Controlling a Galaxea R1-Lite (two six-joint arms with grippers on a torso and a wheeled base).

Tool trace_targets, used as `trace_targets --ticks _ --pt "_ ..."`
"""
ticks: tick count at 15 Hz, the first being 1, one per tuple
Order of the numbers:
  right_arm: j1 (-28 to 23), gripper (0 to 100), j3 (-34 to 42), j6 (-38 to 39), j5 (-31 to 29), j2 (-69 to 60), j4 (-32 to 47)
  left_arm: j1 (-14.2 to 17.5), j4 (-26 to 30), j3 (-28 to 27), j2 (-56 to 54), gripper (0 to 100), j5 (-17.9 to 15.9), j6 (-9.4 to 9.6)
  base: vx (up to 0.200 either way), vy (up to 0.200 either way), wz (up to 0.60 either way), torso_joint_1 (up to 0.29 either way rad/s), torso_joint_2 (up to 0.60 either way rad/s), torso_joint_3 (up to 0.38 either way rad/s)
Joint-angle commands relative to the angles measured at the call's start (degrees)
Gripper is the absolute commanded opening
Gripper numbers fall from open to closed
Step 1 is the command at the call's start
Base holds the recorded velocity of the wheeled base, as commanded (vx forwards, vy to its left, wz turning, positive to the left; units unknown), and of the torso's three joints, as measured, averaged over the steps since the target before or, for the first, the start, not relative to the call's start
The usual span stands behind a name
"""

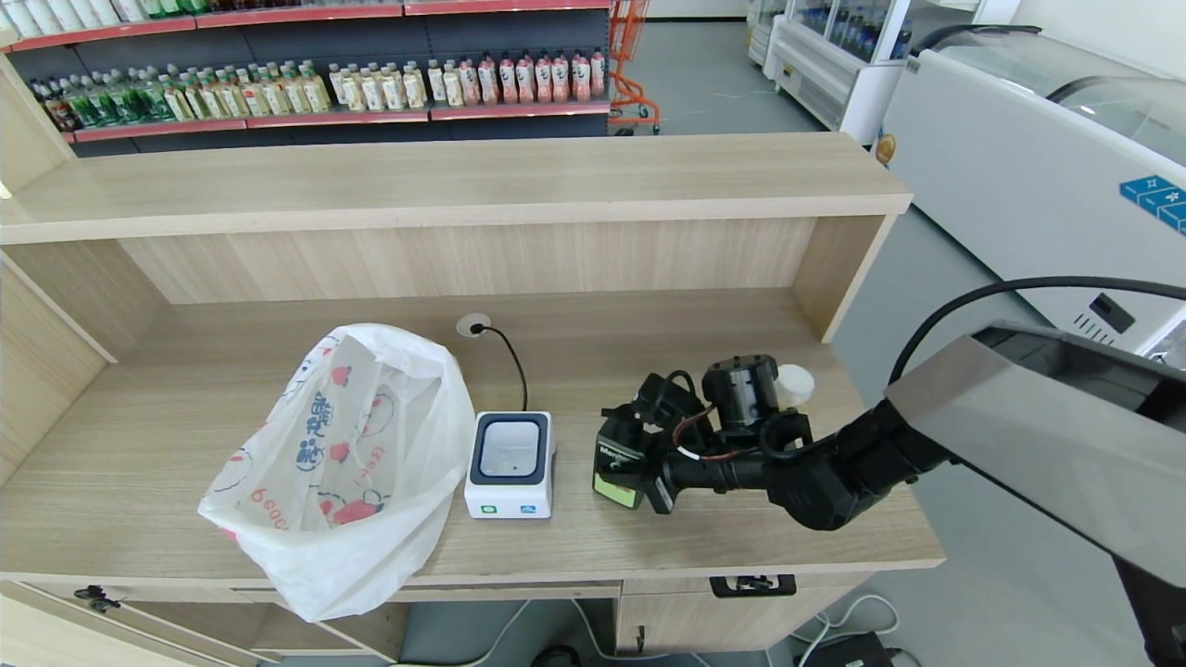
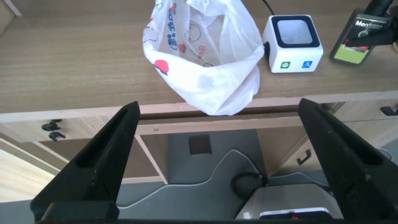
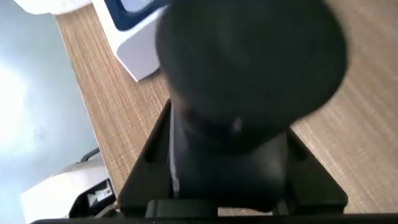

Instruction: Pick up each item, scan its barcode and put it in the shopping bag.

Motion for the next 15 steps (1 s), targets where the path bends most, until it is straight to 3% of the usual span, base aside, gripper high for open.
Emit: trace_targets --ticks 1,5,11,15 --pt "-0.02 0 0.04 0.08 -0.11 0.01 -0.16 -0.02 0.00 0.00 0.00 100 0.01 0.00 0.000 0.000 0.00 0.000 0.00 0.000" --pt "-0.89 0 4.26 3.95 -0.11 -7.64 0.19 -0.02 0.00 0.00 0.09 100 0.01 0.00 0.000 0.000 0.00 0.000 0.00 0.000" --pt "-1.68 0 9.36 24.17 -2.22 -24.78 0.28 -0.02 0.00 0.00 0.09 100 0.01 0.00 0.000 0.000 0.00 0.000 0.00 0.000" --pt "-7.31 0 11.38 26.45 -2.48 -34.36 2.74 -0.02 0.00 0.00 0.09 100 0.01 0.00 0.000 0.000 0.00 0.000 0.00 0.000"
